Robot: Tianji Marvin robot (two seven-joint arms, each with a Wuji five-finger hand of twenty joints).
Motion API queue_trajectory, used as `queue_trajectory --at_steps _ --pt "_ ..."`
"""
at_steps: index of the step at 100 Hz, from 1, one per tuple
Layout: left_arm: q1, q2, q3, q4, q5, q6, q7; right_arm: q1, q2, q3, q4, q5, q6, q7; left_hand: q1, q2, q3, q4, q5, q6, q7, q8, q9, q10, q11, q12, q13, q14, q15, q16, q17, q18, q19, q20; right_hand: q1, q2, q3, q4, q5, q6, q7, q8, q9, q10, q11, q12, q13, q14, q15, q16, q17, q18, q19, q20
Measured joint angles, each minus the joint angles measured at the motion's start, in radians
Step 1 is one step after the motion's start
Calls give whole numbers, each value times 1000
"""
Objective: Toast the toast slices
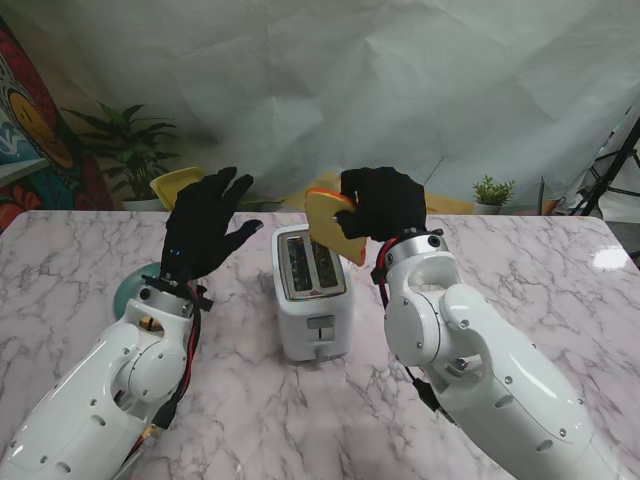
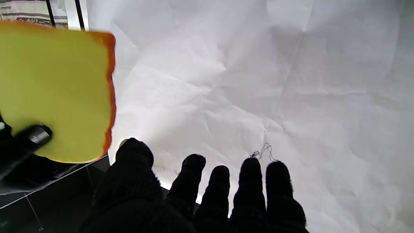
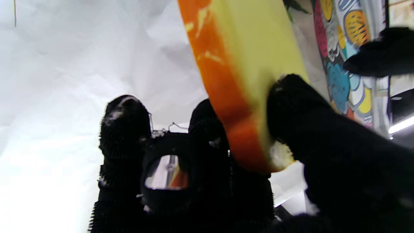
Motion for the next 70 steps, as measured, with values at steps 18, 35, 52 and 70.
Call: queue_trajectory --at_steps 18,35,52,70 --pt "42 3 22 54 -7 1 66 10 -17 -6 11 23 24 -34 0 25 2 0 -33 11 -52 0 -26 -8 -65 -26 -61 -12 -49 -67 -28 -39 -111 -101 37 -1 -70 6 32 48 -15 -30 23 0 -15 -32 6 0 0 -19 22 0 8 -6" --pt "69 0 52 118 -57 11 70 21 -22 -26 24 25 33 -58 0 38 5 0 -48 24 -81 0 -39 -7 -113 -26 -71 -15 -115 -123 -28 -40 -225 -180 53 11 -139 44 46 70 -15 -31 28 0 -13 -34 10 0 0 -22 44 0 20 -15" --pt "95 -7 69 142 -89 32 68 33 -36 -63 33 42 118 -102 -12 50 6 0 -60 37 -100 0 -51 3 -144 -26 -100 -11 -173 -152 -33 -40 -312 -204 63 68 -197 81 49 104 -14 -7 36 -6 45 -35 12 0 57 -21 75 0 41 -15" --pt "114 -15 74 150 -103 54 83 49 -70 -99 43 113 232 -172 -12 50 6 0 -60 45 -107 0 -65 6 -155 -26 -100 -10 -184 -154 -36 -40 -331 -205 63 68 -198 108 51 122 -7 29 37 -8 77 -36 12 0 85 -12 89 0 52 -15"
